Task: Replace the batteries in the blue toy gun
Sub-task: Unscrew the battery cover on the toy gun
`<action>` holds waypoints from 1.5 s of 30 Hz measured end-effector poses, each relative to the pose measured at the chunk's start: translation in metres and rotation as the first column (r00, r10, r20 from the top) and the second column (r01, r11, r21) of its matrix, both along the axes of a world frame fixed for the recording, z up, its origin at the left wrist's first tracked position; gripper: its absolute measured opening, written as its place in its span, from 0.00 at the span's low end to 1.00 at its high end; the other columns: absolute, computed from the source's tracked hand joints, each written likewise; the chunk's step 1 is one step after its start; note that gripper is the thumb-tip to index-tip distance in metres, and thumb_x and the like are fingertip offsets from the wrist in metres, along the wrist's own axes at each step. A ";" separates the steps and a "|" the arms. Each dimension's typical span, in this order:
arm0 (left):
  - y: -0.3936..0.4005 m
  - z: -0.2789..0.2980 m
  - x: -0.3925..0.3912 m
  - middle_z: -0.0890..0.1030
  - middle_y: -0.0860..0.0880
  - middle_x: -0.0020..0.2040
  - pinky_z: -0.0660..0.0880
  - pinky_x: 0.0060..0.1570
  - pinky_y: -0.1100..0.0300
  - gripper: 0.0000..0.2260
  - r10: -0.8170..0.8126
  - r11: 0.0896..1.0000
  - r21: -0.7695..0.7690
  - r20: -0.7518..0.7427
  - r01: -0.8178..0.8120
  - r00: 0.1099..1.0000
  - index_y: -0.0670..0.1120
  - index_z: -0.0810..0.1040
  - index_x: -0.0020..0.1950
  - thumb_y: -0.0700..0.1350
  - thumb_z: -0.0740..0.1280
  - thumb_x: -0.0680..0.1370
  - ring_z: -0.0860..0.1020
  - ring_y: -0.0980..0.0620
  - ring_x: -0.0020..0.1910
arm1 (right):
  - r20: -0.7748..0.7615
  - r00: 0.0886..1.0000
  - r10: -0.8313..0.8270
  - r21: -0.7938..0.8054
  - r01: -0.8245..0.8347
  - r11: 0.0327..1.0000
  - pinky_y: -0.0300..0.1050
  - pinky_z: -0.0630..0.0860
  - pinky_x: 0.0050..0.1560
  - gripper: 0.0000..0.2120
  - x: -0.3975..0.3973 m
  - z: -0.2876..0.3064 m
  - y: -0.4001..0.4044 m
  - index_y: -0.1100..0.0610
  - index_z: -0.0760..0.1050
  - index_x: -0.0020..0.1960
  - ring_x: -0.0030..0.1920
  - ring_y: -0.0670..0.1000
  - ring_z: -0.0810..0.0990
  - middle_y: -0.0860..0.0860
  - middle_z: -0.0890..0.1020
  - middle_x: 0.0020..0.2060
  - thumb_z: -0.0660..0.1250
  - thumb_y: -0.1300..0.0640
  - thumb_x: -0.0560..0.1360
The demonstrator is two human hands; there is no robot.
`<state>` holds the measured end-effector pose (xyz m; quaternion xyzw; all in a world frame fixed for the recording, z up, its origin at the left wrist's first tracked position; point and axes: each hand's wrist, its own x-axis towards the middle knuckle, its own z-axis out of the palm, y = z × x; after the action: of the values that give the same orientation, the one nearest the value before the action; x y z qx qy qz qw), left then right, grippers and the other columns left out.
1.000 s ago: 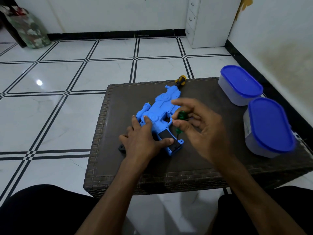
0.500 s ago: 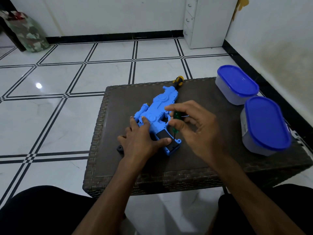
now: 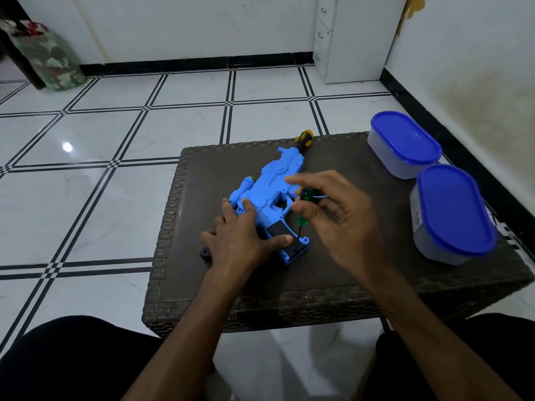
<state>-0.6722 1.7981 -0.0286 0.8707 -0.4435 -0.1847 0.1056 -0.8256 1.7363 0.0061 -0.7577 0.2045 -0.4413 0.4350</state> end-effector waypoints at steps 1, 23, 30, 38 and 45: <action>0.000 0.000 0.000 0.44 0.42 0.79 0.55 0.68 0.36 0.50 -0.001 1.000 0.001 -0.003 0.001 1.000 0.52 0.51 0.79 0.73 0.66 0.65 0.55 0.39 0.75 | 0.018 0.999 0.027 0.056 -0.028 0.998 0.40 0.78 0.54 0.18 -0.001 0.001 0.001 0.52 0.76 0.61 0.51 0.48 0.82 0.51 0.81 0.48 0.70 0.69 0.76; 0.000 0.001 -0.001 0.44 0.42 0.79 0.55 0.68 0.36 0.49 0.000 1.000 0.001 0.008 0.000 1.000 0.52 0.50 0.79 0.73 0.66 0.66 0.56 0.39 0.76 | -0.035 0.998 0.048 -0.014 -0.049 0.999 0.40 0.78 0.55 0.09 -0.004 0.002 0.003 0.60 0.81 0.54 0.56 0.51 0.81 0.51 0.79 0.53 0.70 0.68 0.75; 0.000 0.001 -0.001 0.44 0.42 0.80 0.55 0.68 0.37 0.49 0.003 1.000 0.003 0.008 -0.003 1.000 0.53 0.50 0.79 0.73 0.66 0.66 0.56 0.40 0.76 | -0.015 0.999 0.042 0.034 -0.042 0.999 0.39 0.79 0.54 0.15 -0.003 0.002 0.000 0.56 0.79 0.59 0.52 0.49 0.83 0.52 0.82 0.49 0.70 0.69 0.75; 0.000 0.001 -0.001 0.44 0.42 0.80 0.55 0.68 0.37 0.49 -0.001 1.000 0.001 0.004 0.001 1.000 0.53 0.50 0.79 0.72 0.66 0.66 0.56 0.40 0.76 | -0.091 0.995 0.038 -0.058 -0.043 0.997 0.39 0.78 0.54 0.09 -0.006 0.003 0.001 0.58 0.82 0.55 0.56 0.50 0.80 0.51 0.79 0.53 0.72 0.63 0.75; 0.000 -0.001 0.000 0.44 0.43 0.80 0.56 0.68 0.38 0.49 0.005 1.000 0.001 0.015 -0.005 1.000 0.53 0.50 0.79 0.73 0.66 0.66 0.56 0.40 0.76 | -0.043 0.999 0.033 -0.004 -0.033 0.999 0.36 0.78 0.54 0.14 -0.006 0.004 0.000 0.58 0.79 0.59 0.53 0.47 0.83 0.53 0.82 0.50 0.69 0.69 0.76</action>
<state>-0.6727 1.7980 -0.0296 0.8732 -0.4422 -0.1780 0.1020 -0.8316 1.7367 0.0100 -0.7713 0.2003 -0.4183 0.4359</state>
